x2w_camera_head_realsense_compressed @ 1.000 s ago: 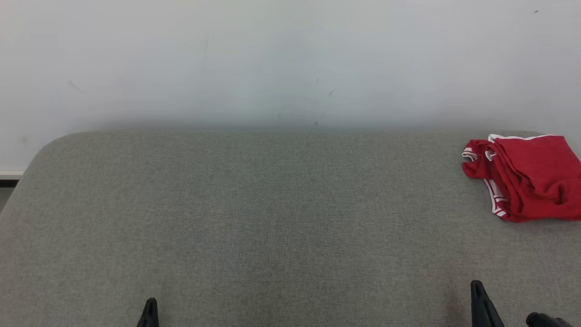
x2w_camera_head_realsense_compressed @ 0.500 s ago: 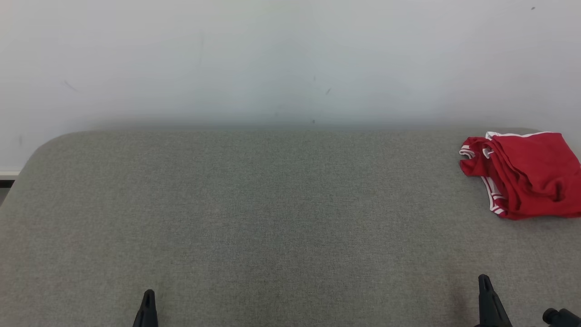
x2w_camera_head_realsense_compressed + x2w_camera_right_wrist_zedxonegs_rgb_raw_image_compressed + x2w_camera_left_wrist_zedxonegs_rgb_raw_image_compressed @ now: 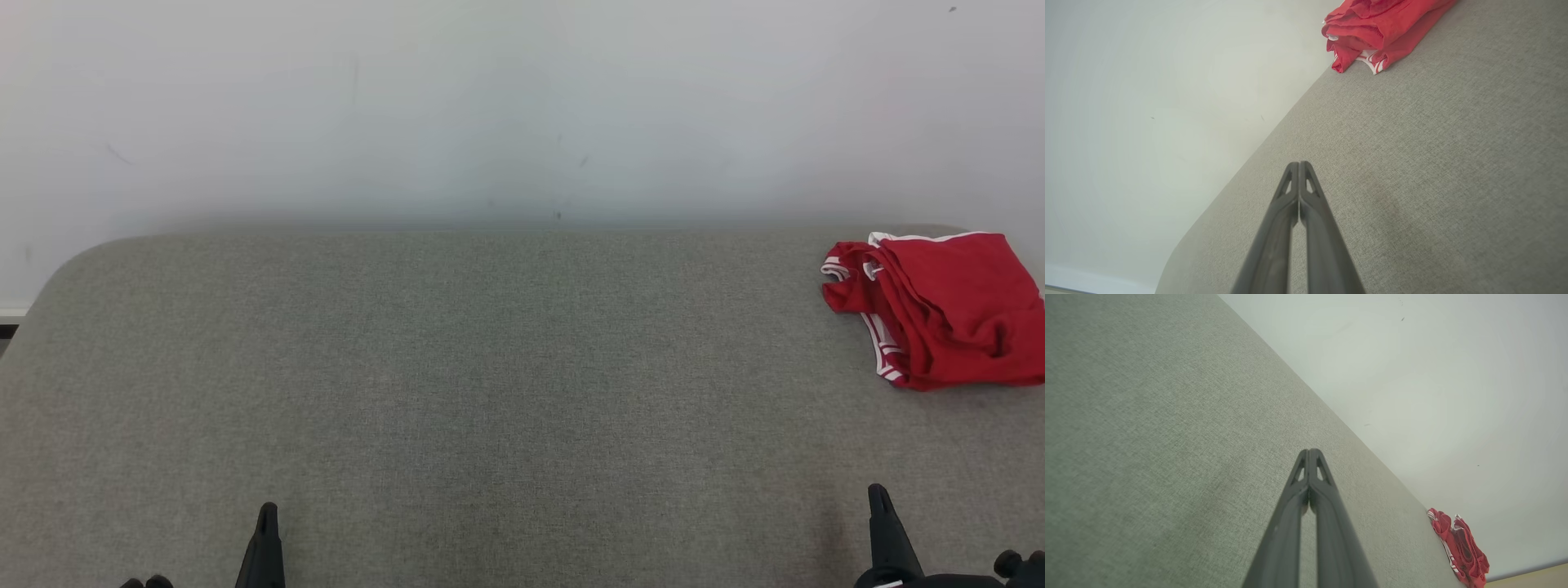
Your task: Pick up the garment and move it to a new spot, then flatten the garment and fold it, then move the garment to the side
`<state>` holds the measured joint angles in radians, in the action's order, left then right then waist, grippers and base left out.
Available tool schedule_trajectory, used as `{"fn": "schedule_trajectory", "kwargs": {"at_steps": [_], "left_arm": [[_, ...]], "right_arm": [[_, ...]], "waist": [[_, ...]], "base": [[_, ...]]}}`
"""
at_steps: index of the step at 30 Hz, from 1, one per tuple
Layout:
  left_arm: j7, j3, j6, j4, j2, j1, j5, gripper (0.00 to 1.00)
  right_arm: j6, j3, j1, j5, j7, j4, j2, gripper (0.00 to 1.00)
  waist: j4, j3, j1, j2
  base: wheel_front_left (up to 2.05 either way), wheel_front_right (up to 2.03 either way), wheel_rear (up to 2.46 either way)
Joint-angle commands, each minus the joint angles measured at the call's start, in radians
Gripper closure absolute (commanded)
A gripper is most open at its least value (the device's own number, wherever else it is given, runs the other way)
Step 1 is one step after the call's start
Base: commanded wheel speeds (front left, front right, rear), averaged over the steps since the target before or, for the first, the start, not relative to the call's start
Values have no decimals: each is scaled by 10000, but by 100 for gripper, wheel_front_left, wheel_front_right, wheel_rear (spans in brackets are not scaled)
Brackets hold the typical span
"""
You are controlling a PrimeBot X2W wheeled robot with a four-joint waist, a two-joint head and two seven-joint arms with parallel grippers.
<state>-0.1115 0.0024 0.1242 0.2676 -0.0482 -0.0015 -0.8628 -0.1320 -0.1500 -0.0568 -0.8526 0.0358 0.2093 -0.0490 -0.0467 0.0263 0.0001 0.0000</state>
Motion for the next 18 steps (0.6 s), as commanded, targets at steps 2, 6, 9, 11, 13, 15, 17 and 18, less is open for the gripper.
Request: {"fn": "schedule_trajectory", "kwargs": {"at_steps": [2, 6, 9, 11, 13, 15, 17, 18], "left_arm": [[74, -7, 42, -142, -23, -239, -372, 100], [171, -20, 46, -149, -24, -323, -876, 100], [252, -30, 49, -153, -24, -372, -1255, 100], [300, -34, 51, -155, -25, -394, -1488, 100], [349, -40, 52, -156, -24, -425, -1741, 100], [395, -46, 54, -159, -25, -464, -1947, 100], [440, -53, 56, -161, -26, -500, -2184, 100], [461, -55, 57, -162, -25, -517, -2304, 100]], "right_arm": [[9, -64, 244, -388, -88, -149, -14, 100], [10, -120, 291, -900, -232, -158, -14, 100], [10, -164, 333, -1268, -345, -166, -15, 100], [10, -188, 367, -1506, -412, -172, -15, 100], [10, -214, 397, -1735, -477, -177, -15, 100], [11, -239, 423, -1976, -551, -181, -15, 100], [11, -263, 443, -2192, -623, -186, -15, 100], [11, -275, 452, -2299, -645, -186, -15, 100]], "waist": [[10, -7, -1, 0], [33, -23, -1, 0], [51, -34, -1, 0], [63, -42, -1, 0], [74, -50, -1, 0], [86, -58, -1, 0], [98, -66, -1, 0], [103, -69, -1, 0]], "base": [[0, 0, 0], [0, 0, 0], [0, 0, 0], [0, 0, 0], [0, 0, 0], [0, 0, 0], [0, 0, 0], [0, 0, 0]]}}
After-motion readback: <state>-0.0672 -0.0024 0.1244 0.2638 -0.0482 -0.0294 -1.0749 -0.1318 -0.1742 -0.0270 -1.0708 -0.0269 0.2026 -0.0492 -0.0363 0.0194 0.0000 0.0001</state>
